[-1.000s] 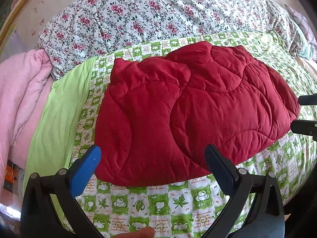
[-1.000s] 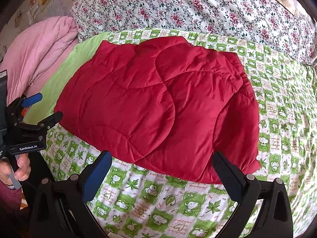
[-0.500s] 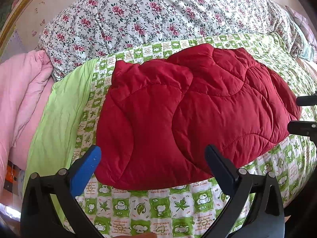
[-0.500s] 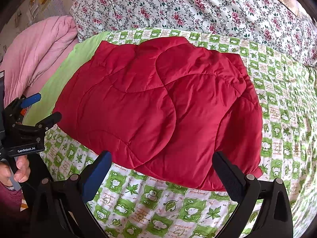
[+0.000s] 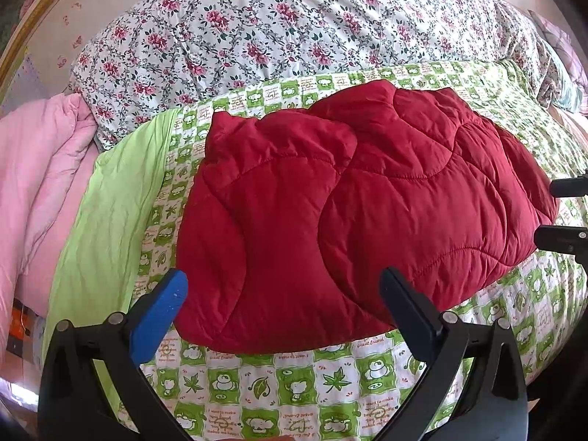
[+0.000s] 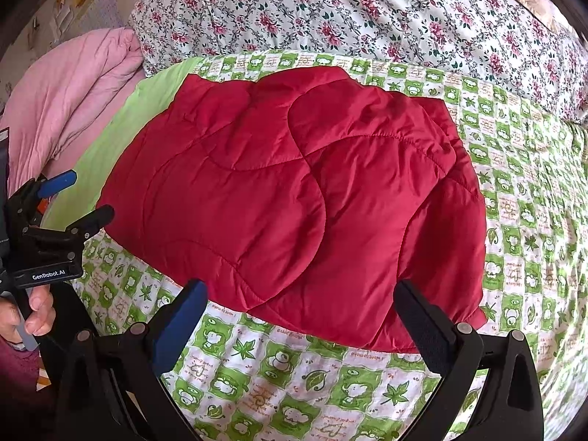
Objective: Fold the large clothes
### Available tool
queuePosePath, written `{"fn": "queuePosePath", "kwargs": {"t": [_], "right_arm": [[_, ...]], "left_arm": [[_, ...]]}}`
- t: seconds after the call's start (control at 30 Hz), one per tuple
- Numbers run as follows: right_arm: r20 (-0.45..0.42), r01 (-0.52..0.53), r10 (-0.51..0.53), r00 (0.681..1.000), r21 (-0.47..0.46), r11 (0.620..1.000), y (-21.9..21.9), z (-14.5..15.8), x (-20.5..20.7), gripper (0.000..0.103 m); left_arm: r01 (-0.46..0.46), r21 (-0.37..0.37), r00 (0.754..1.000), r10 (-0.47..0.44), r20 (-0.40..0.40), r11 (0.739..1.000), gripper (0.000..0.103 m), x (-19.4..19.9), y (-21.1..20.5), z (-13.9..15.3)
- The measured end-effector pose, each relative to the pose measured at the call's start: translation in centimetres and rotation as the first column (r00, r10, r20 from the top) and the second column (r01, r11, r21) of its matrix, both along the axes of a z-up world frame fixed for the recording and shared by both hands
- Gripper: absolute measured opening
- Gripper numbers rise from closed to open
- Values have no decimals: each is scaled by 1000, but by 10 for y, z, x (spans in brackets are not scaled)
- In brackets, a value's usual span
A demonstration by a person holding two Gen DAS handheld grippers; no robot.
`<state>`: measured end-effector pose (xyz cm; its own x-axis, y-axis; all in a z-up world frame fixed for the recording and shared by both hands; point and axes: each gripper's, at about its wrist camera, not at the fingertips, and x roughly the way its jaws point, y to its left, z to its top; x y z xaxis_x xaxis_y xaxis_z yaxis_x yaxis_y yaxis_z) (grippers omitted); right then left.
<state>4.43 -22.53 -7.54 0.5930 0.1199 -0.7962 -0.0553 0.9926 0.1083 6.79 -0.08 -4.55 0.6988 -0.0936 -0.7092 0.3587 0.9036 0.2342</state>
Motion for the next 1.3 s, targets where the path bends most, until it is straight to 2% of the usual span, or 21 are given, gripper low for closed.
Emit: {"fn": "queuePosePath", "kwargs": {"t": [1.3], "right_arm": [[10, -10, 10, 1000, -1, 1000, -2, 6, 1, 102]], "left_arm": [[-8, 4, 1000, 8, 24, 1000, 103, 0, -1, 6]]}}
